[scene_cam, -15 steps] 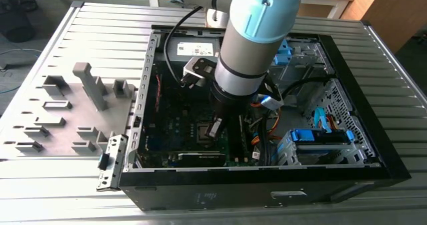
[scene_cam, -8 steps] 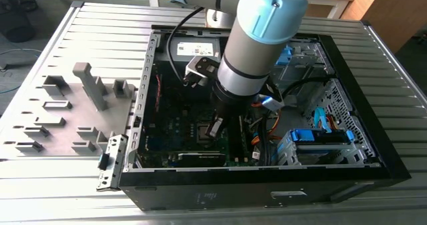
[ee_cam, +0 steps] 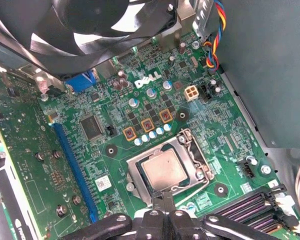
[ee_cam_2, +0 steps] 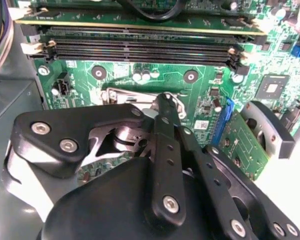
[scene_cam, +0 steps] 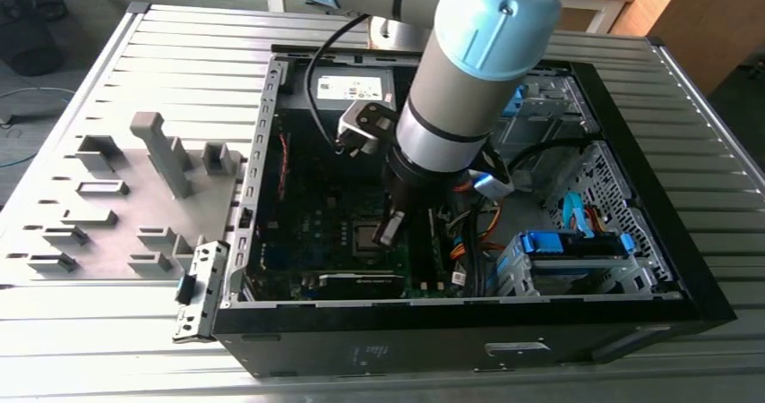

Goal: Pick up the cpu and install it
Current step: 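Install the first cpu locking lever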

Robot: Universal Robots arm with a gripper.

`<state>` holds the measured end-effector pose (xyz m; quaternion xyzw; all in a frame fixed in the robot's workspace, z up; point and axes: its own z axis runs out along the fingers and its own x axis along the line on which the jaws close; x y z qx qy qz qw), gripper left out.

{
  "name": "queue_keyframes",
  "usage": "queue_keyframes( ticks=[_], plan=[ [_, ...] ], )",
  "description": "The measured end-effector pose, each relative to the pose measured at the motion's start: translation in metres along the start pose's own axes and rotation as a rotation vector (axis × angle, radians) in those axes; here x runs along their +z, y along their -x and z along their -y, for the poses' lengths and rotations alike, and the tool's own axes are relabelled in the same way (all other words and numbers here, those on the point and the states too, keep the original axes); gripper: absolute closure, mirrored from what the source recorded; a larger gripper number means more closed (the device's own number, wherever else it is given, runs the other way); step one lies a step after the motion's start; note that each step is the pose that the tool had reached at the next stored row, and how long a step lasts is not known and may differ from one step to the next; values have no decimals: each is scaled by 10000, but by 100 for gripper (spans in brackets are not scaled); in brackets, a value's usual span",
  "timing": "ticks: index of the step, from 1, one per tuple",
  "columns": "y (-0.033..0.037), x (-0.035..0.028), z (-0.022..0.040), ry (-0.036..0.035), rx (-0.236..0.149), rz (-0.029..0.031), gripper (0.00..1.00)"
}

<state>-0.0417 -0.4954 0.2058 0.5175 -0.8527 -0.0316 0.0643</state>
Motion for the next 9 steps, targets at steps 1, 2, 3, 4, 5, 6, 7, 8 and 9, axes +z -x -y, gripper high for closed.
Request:
queue_keyframes(
  ticks=[1, 2, 3, 4, 5, 6, 7, 8, 9],
  plan=[
    [4, 1, 7, 5, 1, -3, 89],
    [8, 1, 16, 10, 2, -6, 89],
    [12, 2, 23, 13, 2, -8, 89],
    [15, 3, 30, 15, 1, -10, 89],
    [17, 2, 34, 15, 1, -11, 89],
    [17, 3, 34, 15, 1, -10, 89],
    [18, 3, 34, 16, 2, -9, 89],
    [18, 3, 34, 16, 2, -10, 89],
    [19, 5, 35, 15, 2, -11, 89]
  ],
)
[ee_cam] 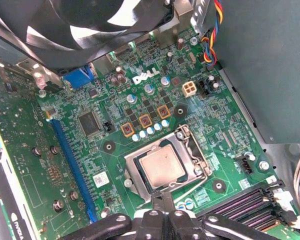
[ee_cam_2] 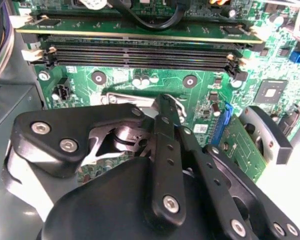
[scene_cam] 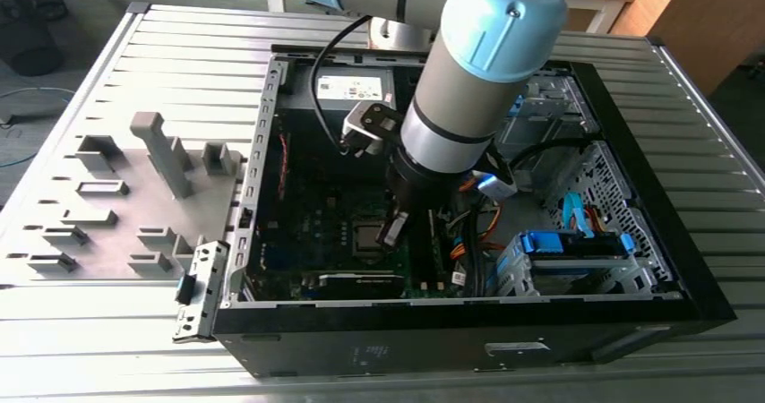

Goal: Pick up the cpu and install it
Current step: 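Install the first cpu locking lever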

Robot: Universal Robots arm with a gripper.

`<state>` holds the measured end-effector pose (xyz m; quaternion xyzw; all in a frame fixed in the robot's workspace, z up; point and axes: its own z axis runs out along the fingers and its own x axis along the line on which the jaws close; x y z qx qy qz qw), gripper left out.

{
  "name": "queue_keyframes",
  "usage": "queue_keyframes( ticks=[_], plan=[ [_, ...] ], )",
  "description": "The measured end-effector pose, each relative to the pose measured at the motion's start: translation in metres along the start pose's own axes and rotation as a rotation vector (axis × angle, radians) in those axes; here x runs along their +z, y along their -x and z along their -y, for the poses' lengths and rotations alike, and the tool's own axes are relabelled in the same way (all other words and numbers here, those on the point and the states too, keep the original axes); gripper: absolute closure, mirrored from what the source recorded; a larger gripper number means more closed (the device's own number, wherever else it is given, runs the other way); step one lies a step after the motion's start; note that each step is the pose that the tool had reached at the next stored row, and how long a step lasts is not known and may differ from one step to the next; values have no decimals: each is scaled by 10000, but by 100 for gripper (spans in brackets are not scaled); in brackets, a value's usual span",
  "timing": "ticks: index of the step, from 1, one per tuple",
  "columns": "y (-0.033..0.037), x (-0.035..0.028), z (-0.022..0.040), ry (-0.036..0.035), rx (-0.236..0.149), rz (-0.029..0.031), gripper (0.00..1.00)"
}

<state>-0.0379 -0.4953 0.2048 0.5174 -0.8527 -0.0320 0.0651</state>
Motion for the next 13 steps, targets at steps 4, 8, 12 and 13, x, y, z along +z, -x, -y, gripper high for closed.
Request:
queue_keyframes(
  ticks=[4, 8, 12, 13],
  plan=[
    [3, 14, 6, -6, 1, -11, 89],
    [9, 35, 17, -8, 3, -17, 89],
    [12, 61, 22, -9, 2, -17, 89],
    [12, 67, 23, -10, 2, -18, 89]
  ],
)
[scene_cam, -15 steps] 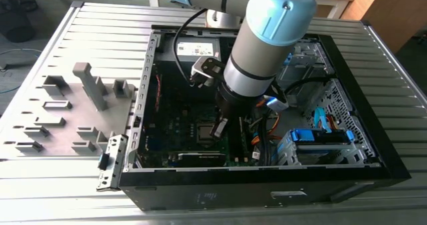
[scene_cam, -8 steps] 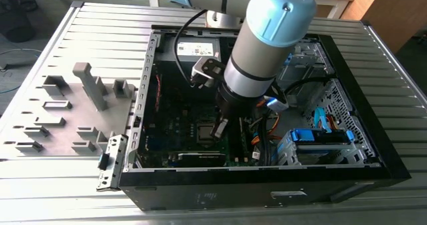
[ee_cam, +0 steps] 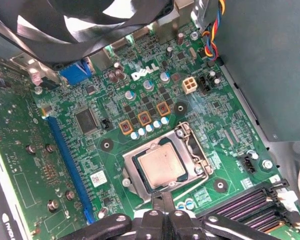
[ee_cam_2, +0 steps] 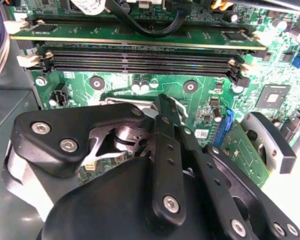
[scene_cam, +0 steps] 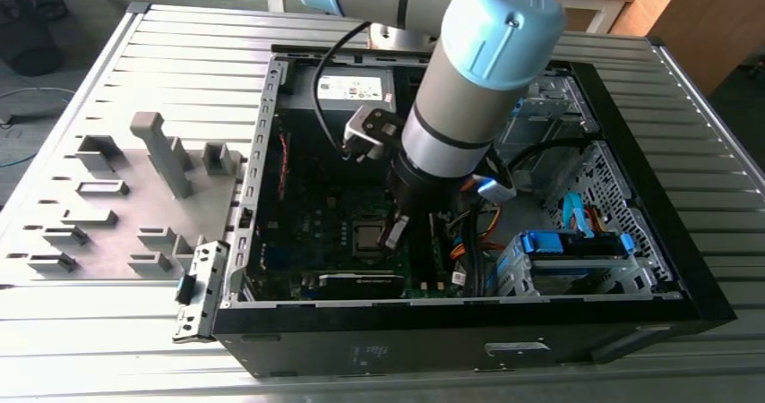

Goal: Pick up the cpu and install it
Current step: 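Install the first cpu locking lever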

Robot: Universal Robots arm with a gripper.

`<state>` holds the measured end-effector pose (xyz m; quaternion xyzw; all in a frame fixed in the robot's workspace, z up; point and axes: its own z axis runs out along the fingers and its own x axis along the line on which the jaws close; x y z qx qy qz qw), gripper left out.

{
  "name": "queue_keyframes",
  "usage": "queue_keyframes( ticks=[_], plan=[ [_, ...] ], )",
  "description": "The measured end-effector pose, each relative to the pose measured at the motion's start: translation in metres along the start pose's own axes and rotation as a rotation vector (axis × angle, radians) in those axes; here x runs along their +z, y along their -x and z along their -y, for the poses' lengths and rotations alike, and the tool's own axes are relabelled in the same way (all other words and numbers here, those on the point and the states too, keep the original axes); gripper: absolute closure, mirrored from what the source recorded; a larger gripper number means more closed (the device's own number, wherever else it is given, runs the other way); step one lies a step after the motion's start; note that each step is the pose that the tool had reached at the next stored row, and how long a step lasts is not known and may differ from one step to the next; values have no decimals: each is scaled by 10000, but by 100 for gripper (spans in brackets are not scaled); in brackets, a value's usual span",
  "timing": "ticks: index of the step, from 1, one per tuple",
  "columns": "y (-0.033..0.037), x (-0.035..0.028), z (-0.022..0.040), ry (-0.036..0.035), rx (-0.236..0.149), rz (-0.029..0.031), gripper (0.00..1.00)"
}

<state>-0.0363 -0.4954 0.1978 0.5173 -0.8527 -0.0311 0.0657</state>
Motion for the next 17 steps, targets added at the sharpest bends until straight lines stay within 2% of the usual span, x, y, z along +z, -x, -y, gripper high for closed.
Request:
queue_keyframes(
  ticks=[17],
  plan=[
    [-30, 93, 31, 0, 0, -3, 89]
  ],
)
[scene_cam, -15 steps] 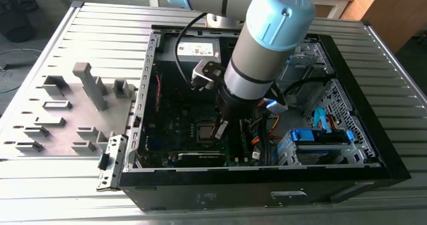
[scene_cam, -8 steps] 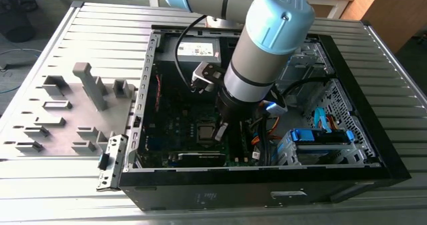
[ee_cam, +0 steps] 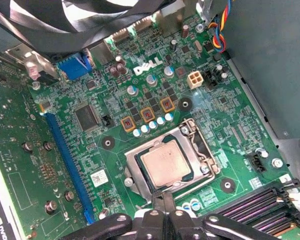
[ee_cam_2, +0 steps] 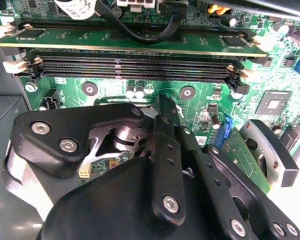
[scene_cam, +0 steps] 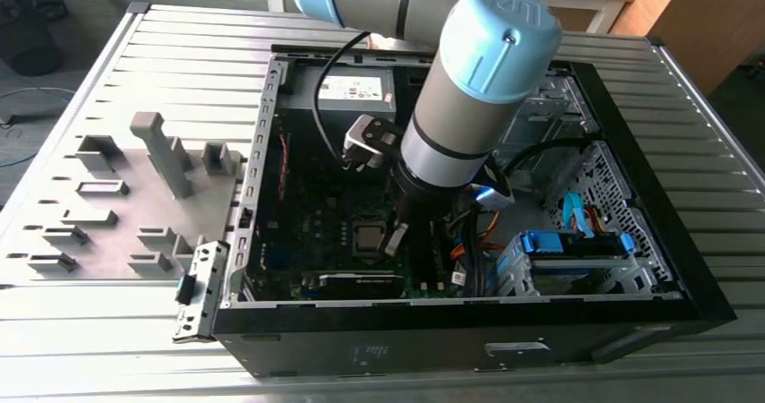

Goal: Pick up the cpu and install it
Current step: 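Install the first cpu locking lever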

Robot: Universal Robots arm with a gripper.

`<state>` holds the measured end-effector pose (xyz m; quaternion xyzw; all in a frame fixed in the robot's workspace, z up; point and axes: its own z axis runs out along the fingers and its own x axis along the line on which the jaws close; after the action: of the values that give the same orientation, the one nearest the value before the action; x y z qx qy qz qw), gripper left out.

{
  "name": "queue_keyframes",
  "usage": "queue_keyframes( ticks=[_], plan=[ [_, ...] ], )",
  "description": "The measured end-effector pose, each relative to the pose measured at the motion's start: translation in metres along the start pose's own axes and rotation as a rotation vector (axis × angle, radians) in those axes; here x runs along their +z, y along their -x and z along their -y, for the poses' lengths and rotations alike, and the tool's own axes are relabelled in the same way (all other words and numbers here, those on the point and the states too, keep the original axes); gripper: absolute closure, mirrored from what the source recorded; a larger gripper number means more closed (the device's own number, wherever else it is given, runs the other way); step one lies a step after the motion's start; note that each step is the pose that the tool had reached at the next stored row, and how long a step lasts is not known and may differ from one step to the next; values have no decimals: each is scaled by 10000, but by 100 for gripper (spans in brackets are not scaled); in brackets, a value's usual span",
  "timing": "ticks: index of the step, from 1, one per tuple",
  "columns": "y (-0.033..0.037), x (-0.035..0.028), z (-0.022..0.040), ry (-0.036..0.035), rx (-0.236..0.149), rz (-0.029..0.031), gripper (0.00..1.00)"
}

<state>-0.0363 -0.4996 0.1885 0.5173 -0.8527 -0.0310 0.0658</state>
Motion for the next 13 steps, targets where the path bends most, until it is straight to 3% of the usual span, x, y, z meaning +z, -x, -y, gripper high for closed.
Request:
queue_keyframes(
  ticks=[13],
  plan=[
    [24, 11, 54, 4, -2, 15, 89]
  ],
)
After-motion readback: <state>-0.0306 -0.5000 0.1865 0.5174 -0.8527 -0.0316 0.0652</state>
